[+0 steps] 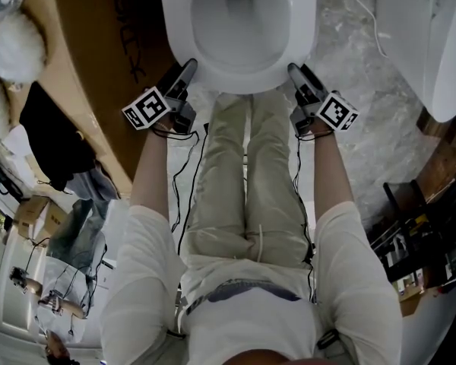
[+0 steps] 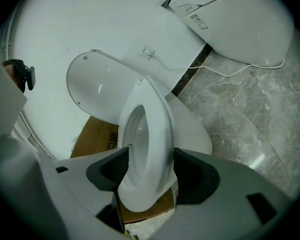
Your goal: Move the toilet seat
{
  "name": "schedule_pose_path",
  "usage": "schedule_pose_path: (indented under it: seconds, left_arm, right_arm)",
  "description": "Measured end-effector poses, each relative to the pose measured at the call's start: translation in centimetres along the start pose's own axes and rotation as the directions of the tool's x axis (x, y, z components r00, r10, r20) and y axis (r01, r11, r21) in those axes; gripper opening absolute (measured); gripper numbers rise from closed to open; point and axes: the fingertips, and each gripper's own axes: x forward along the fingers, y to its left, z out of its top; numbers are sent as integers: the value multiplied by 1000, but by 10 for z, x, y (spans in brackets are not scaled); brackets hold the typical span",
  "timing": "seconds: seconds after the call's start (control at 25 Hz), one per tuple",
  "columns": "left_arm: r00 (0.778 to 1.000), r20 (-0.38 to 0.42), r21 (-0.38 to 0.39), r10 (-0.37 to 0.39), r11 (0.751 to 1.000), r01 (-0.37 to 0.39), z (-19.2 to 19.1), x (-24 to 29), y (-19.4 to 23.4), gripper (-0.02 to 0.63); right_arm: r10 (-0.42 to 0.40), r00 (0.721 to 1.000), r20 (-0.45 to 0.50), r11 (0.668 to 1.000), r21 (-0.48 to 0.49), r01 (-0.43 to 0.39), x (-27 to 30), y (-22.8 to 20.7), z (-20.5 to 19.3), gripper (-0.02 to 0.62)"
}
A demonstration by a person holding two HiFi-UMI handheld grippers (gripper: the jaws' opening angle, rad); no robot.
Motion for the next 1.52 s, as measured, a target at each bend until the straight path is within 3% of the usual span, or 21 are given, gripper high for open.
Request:
schedule_pose_path:
  seconds: [0.92, 1.4, 1.52]
  left_arm:
    - [1000, 1, -58, 25, 998, -25, 3, -11, -16, 287]
    - [999, 1, -51, 40, 998, -40, 11, -31, -46, 293]
    - [999, 13, -57, 40, 998, -39, 14, -35, -52, 294]
  right_arm:
    - [15, 1000, -13, 999, 38, -14, -11, 18, 3, 290]
    - [28, 999, -31, 997, 79, -26, -32, 53, 13, 290]
    - [11, 999, -44, 999, 47, -9, -35, 58, 15, 278]
